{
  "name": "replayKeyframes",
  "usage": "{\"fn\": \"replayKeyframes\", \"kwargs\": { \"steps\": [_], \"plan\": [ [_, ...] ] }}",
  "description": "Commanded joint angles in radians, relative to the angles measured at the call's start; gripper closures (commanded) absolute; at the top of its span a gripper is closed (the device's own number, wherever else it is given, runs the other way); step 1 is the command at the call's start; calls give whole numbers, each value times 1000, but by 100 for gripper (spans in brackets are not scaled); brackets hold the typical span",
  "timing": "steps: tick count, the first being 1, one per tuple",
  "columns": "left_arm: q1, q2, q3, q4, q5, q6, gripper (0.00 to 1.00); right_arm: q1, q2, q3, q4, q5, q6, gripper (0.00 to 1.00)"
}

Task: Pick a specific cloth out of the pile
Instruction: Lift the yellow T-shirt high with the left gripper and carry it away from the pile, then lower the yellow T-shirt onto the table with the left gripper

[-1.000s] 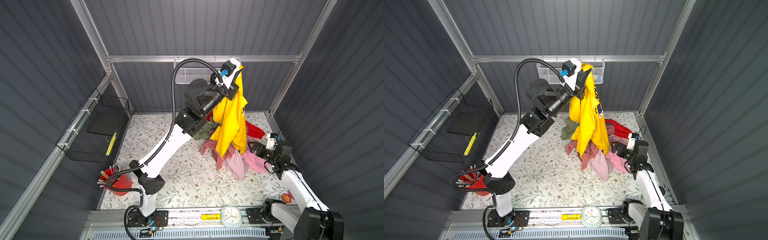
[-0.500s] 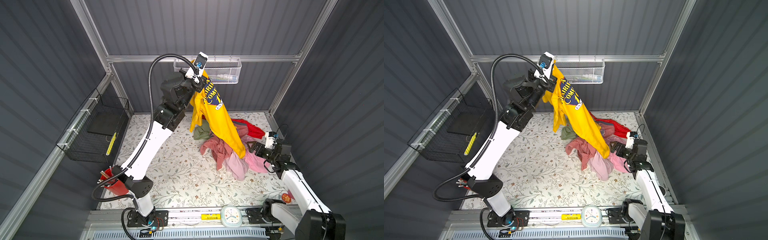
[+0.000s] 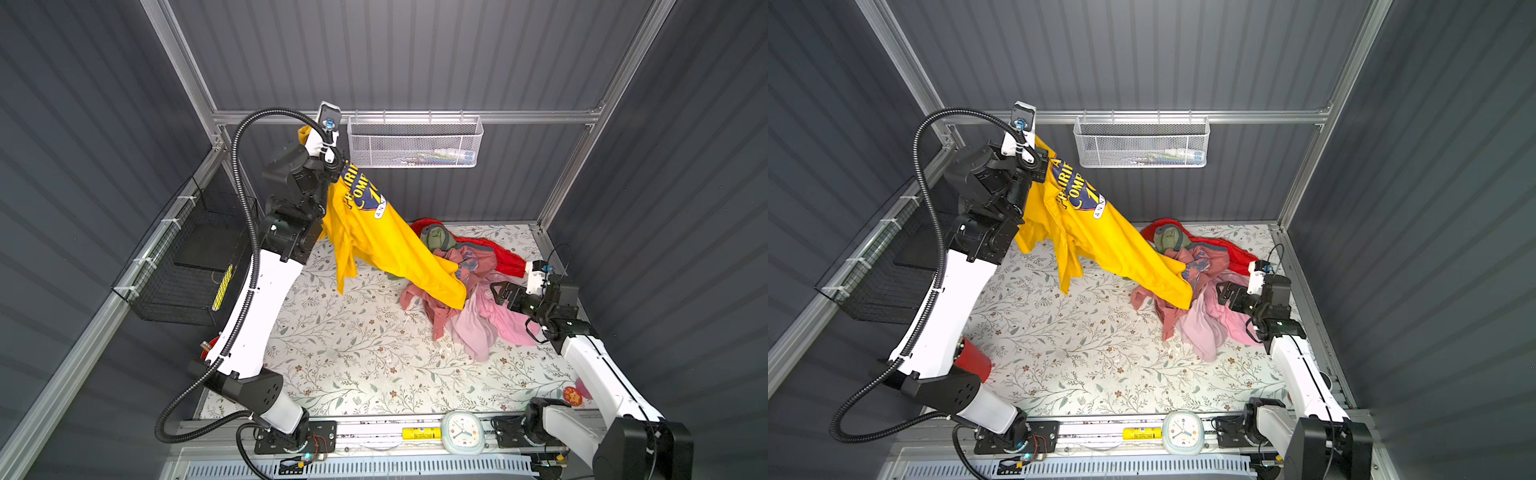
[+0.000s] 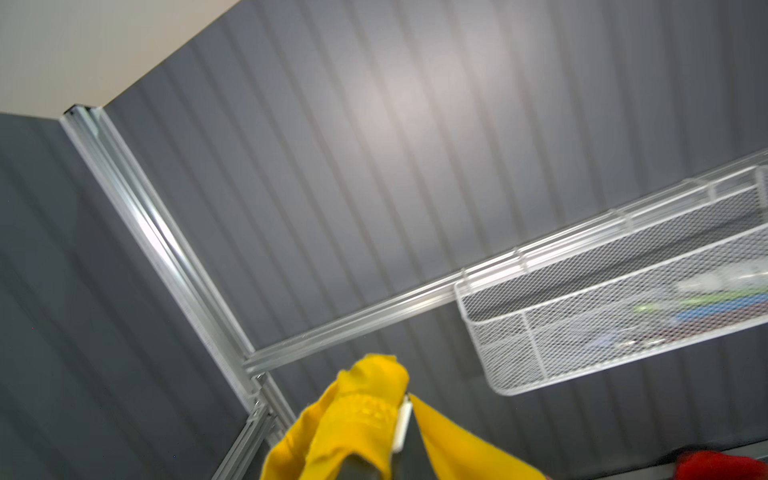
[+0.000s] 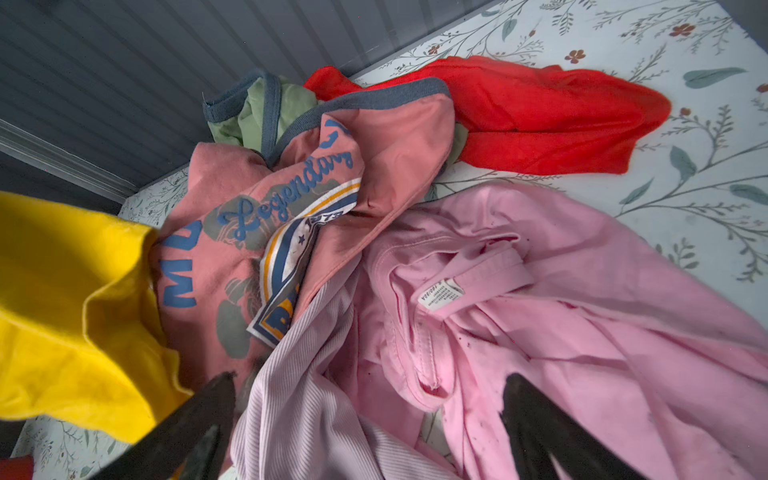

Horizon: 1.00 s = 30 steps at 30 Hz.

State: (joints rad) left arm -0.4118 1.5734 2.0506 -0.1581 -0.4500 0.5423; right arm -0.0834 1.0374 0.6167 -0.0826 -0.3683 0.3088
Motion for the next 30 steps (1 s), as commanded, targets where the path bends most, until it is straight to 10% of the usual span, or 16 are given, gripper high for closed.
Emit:
{"fn": "replayKeyframes", "kwargs": {
  "steps": [1, 30],
  "plan": [
    [29, -47, -11, 14, -28, -18, 100, 12, 7, 26, -12, 12, -16, 1],
    [197, 101, -11, 75, -261, 123, 100, 40, 15, 44, -63, 82, -53, 1]
  ]
}}
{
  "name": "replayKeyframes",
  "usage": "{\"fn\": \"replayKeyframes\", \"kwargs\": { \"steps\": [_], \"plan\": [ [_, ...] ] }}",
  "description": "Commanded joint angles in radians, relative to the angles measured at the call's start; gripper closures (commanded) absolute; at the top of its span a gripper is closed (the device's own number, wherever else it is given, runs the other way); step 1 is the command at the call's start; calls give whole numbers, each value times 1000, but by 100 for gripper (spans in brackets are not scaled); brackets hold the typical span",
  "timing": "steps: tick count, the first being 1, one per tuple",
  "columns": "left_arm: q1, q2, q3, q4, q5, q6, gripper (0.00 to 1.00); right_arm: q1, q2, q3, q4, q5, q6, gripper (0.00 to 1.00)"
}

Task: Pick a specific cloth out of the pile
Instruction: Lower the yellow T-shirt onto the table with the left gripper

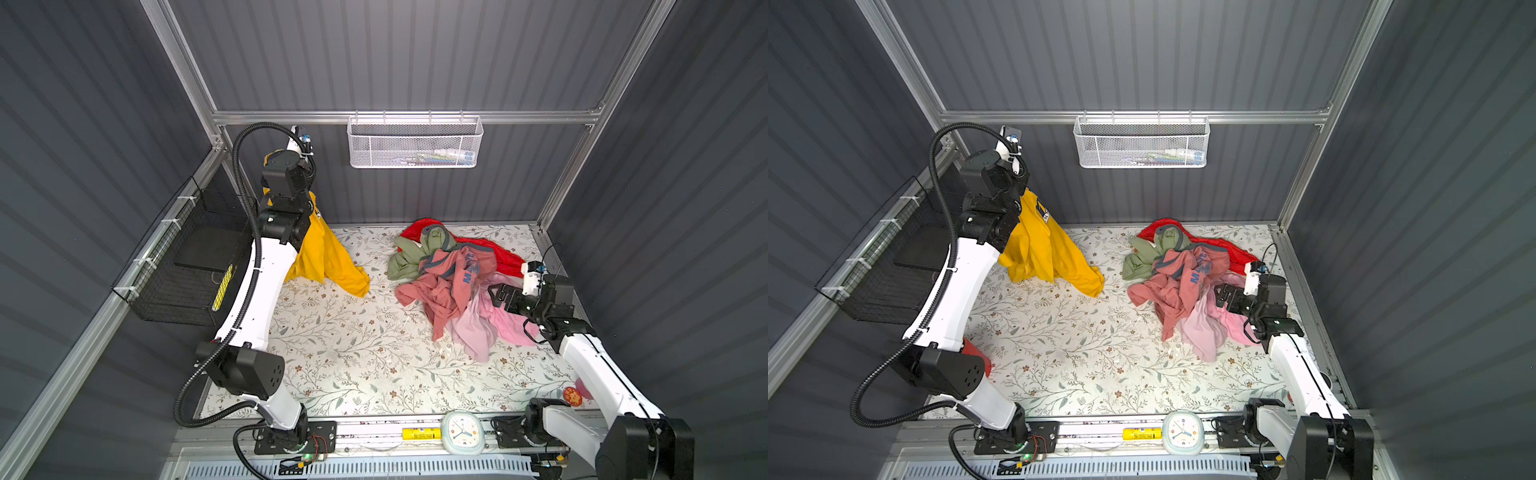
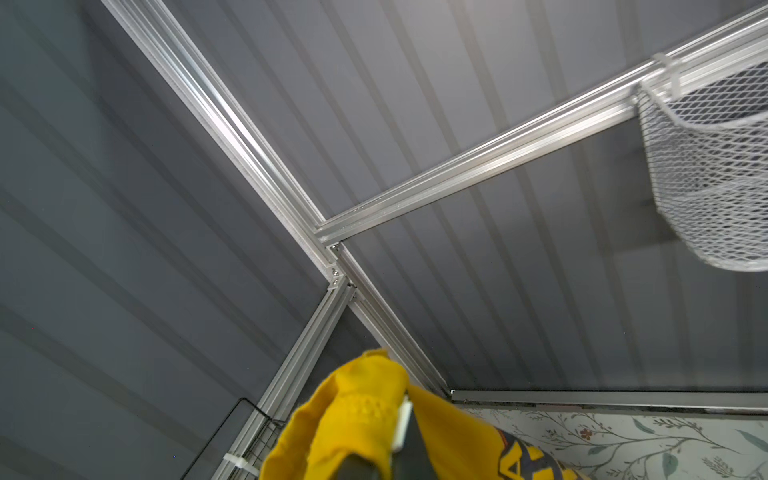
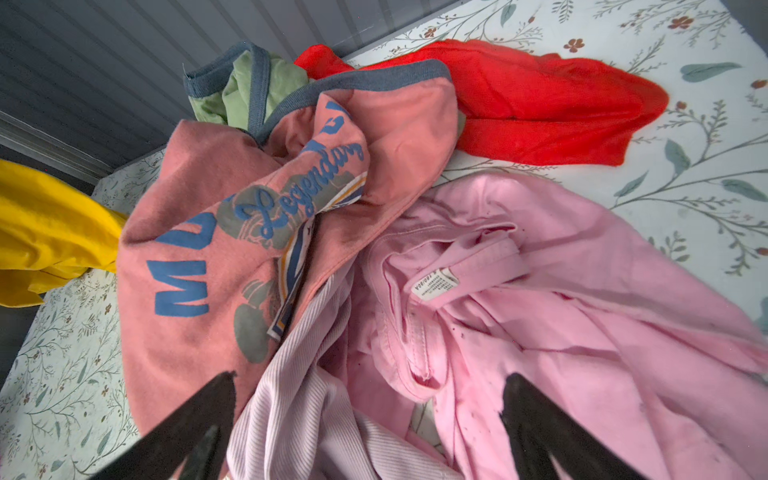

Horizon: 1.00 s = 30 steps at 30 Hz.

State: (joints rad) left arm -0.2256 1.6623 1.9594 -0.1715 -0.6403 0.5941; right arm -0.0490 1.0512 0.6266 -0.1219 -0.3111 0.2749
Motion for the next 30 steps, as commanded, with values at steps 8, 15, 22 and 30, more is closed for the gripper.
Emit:
{"fn": "replayKeyframes", "kwargs": {
  "steps": [8, 15, 22, 30],
  "plan": [
    [35, 4, 137, 144, -76, 215, 100, 11, -2, 30, -29, 42, -27, 1],
    [34, 1, 58, 126, -68, 188, 100, 21, 3, 38, -30, 43, -32, 1],
    [-113, 10, -98, 130, -94, 142, 100, 32, 6, 48, -35, 49, -29, 1],
    [-195, 13, -128, -64, 71, -235, 100, 45, 14, 66, -54, 54, -33, 1]
  ]
}}
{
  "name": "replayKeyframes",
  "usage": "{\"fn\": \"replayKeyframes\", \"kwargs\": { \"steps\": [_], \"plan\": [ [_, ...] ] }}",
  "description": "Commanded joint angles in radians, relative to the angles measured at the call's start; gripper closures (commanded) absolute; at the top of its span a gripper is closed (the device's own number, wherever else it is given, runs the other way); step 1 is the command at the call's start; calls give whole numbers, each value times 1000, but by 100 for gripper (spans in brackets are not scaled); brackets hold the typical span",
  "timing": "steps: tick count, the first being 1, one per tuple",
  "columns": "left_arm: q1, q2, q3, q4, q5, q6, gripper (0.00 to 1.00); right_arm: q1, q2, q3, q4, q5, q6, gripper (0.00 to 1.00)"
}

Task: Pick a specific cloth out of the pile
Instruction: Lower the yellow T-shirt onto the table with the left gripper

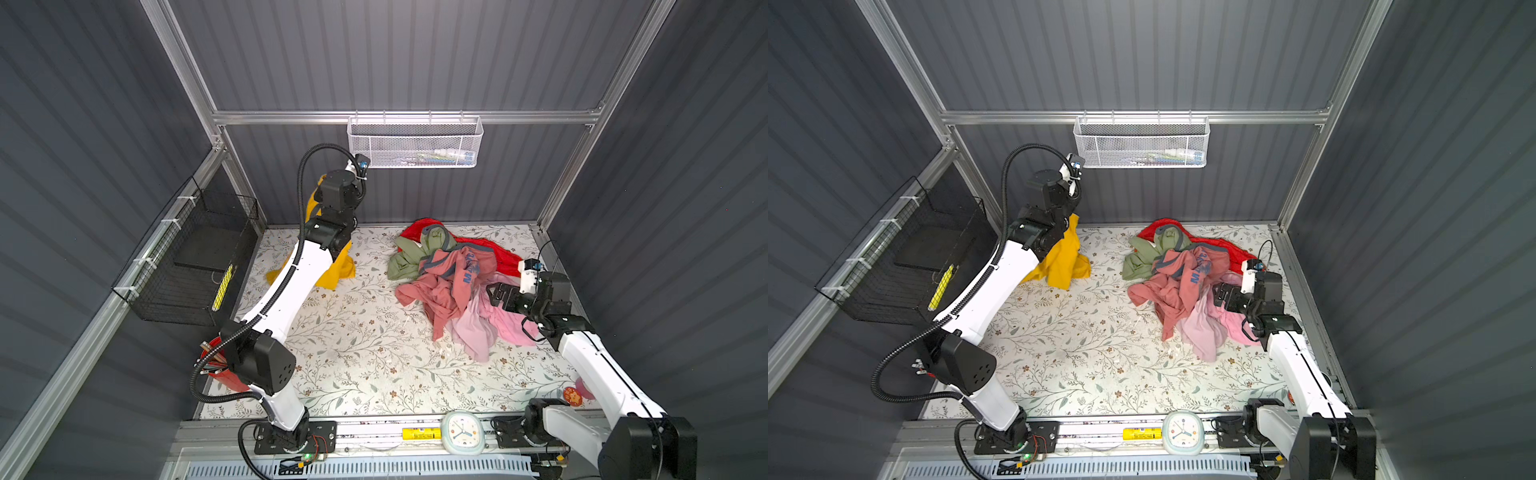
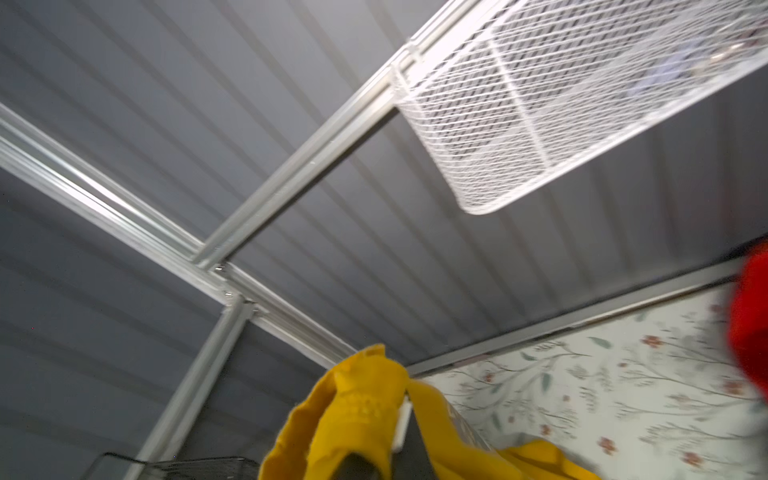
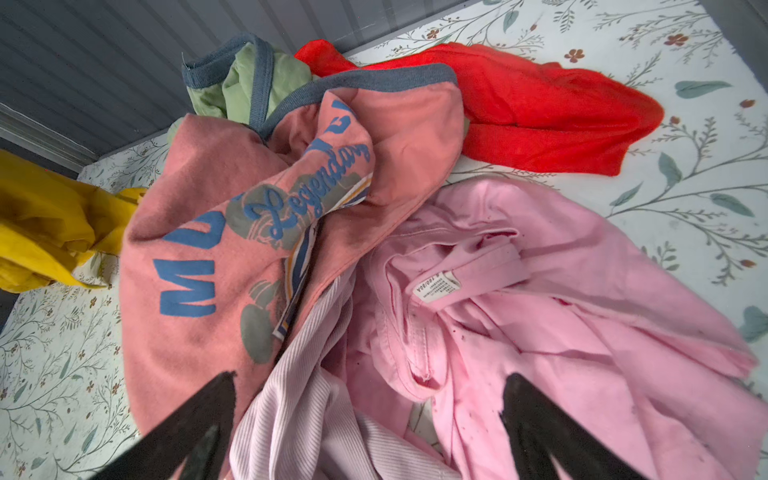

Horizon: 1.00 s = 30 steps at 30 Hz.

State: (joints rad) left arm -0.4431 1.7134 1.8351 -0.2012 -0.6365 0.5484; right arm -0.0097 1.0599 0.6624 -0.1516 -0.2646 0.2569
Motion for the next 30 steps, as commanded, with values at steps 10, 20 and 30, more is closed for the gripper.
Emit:
{"fn": "replayKeyframes", "kwargs": {
  "steps": [10, 20, 30],
  "plan": [
    [226, -70, -98, -134, 350, -542, 100, 6, 12, 23, -24, 1, -19, 1],
    [437, -23, -315, -115, 411, -634, 100, 6, 12, 21, -29, -6, -28, 1],
    [435, 99, -403, -187, 224, -556, 100, 8, 20, 14, -26, -4, -28, 1]
  ]
}}
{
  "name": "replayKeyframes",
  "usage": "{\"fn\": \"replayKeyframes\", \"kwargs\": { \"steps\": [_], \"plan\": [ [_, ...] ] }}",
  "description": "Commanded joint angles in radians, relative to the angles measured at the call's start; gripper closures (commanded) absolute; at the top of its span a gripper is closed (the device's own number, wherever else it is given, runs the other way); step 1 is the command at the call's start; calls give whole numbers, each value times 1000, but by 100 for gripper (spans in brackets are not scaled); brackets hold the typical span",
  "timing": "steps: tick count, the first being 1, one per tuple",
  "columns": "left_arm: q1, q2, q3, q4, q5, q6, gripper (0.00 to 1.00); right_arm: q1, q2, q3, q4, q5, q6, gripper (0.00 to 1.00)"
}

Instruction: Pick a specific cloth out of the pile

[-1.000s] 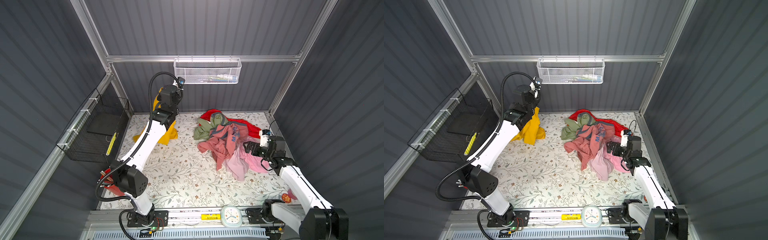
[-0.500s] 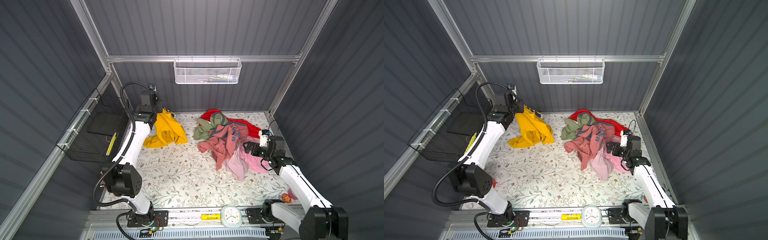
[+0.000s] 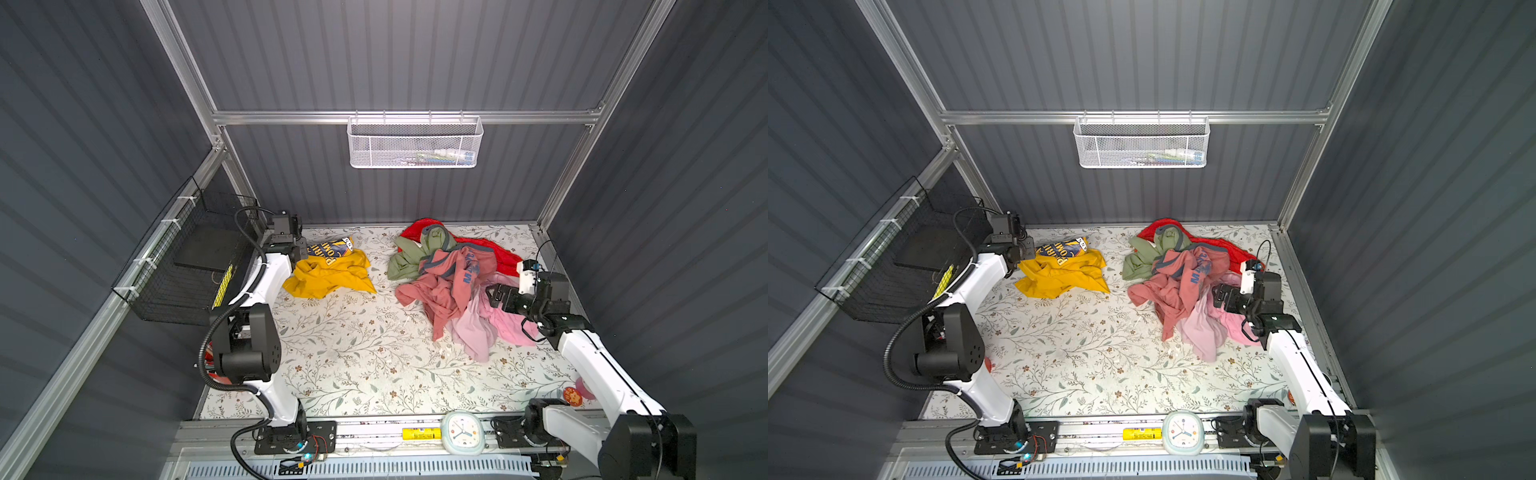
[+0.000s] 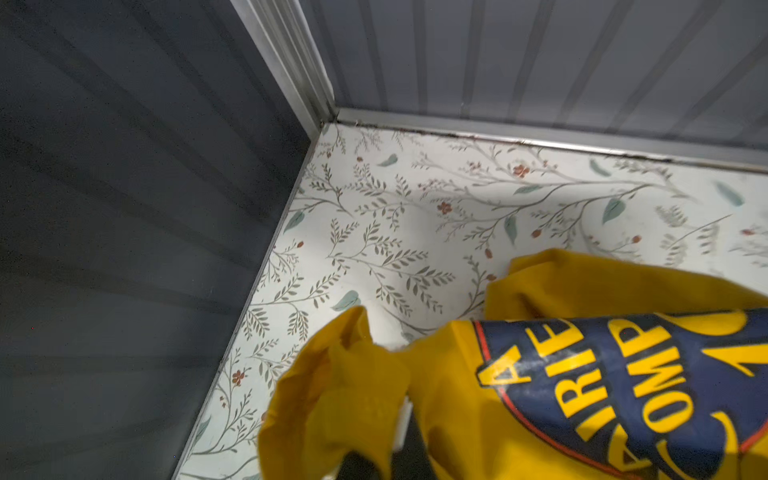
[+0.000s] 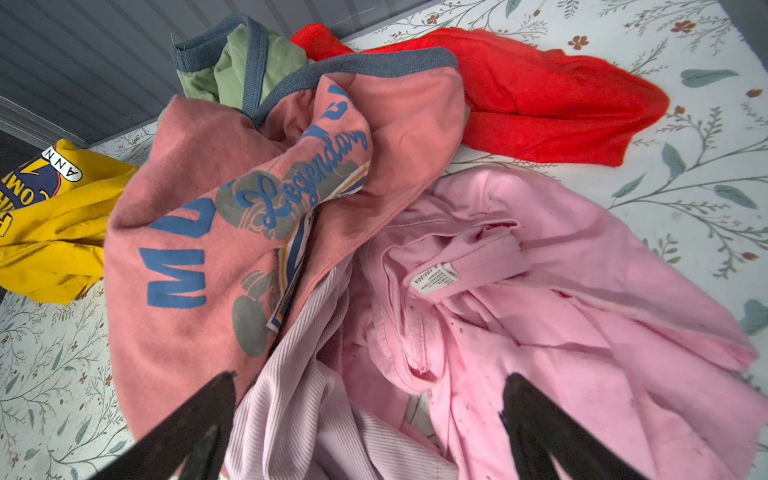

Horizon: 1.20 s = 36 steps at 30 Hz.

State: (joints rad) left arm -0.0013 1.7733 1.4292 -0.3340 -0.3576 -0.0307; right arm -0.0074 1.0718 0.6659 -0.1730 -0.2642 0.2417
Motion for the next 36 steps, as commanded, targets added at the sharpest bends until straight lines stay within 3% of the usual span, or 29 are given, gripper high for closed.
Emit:
{"fn": "replayKeyframes", "kwargs": {
  "steps": [1, 3, 4, 8, 9, 12, 16, 17, 22, 26, 32, 36],
  "plan": [
    [-6, 62, 15, -77, -48, 23, 100, 6, 9, 12, -4, -4, -13, 1],
    [-8, 101, 45, -126, -28, 12, 100, 6, 11, 12, -3, -3, -12, 1],
    [-8, 116, 55, -147, -24, 5, 95, 6, 11, 13, -4, -3, -14, 1],
    [-12, 139, 83, -225, -59, -44, 40, 6, 4, 15, -17, 14, -27, 1],
    [-15, 127, 74, -227, -67, -57, 33, 6, 1, 15, -23, 19, -32, 1],
    [-46, 62, 25, -189, -89, -50, 24, 6, -3, 16, -27, 33, -41, 1],
    [-119, 7, 23, -198, -199, -33, 13, 6, 6, 21, -28, 35, -43, 1],
    [-131, -2, 34, -214, -215, -38, 6, 6, 8, 24, -29, 34, -45, 1],
    [-164, -37, 69, -273, -272, -58, 2, 6, 3, 31, -43, 46, -58, 1],
    [-160, -50, 64, -311, -254, -88, 0, 6, -4, 31, -46, 59, -61, 1],
    [-83, -11, 18, -336, -32, -122, 0, 6, -4, 32, -45, 51, -61, 1],
    [-66, 51, 16, -390, -10, -117, 0, 6, -10, 33, -48, 47, -65, 1]
  ]
}}
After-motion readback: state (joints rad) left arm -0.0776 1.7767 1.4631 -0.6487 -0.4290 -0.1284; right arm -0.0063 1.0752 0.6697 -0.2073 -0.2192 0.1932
